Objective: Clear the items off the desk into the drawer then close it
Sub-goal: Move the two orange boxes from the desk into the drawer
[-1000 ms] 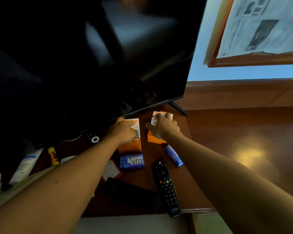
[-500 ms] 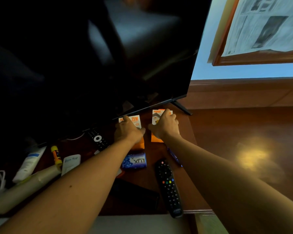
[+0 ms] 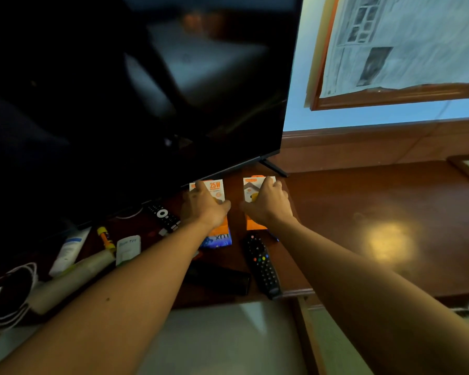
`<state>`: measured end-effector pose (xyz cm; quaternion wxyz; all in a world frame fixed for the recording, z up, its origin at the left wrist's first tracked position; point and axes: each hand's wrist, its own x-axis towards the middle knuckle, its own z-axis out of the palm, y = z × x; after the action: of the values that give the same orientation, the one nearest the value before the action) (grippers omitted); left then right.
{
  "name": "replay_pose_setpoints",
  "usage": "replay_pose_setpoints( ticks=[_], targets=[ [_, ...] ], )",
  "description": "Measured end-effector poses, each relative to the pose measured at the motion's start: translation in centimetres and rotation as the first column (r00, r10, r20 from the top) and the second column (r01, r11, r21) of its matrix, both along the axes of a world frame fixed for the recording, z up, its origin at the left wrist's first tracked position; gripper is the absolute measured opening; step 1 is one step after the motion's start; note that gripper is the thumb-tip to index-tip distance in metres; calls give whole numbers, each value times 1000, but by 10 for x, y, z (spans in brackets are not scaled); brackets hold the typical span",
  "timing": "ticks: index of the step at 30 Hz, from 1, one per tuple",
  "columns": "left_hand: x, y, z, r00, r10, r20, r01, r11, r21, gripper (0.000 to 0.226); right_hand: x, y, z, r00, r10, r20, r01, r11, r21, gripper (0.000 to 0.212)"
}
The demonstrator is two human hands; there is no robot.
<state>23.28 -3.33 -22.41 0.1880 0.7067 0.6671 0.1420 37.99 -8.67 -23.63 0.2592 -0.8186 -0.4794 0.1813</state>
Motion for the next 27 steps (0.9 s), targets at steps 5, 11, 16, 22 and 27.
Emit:
replay_pose_setpoints(
  ticks=[5,11,16,22,27],
  targets=[
    [-30,-51,9,997,-56,46,56,998,9,80,-35,-61,8,999,-33,-5,33,999,8,93],
    [-68,-115,-5,990,-107,89,110,994,-26,81,-77,-137,2,998,-54,9,54,998,-28,93],
    [-93,-166,-20,987,-113,111,121,990,-69,83,-101,-191,-9,997,-63,47,65,997,-49,90],
    [-116,-215,-36,988,-148,53,153,981,-118,84,-123,-236,-19,996,-57,63,63,993,-96,94],
    [-126,-243,-52,987,-158,31,161,974,-159,81,-135,-263,-34,997,-44,64,52,990,-128,92]
  ],
)
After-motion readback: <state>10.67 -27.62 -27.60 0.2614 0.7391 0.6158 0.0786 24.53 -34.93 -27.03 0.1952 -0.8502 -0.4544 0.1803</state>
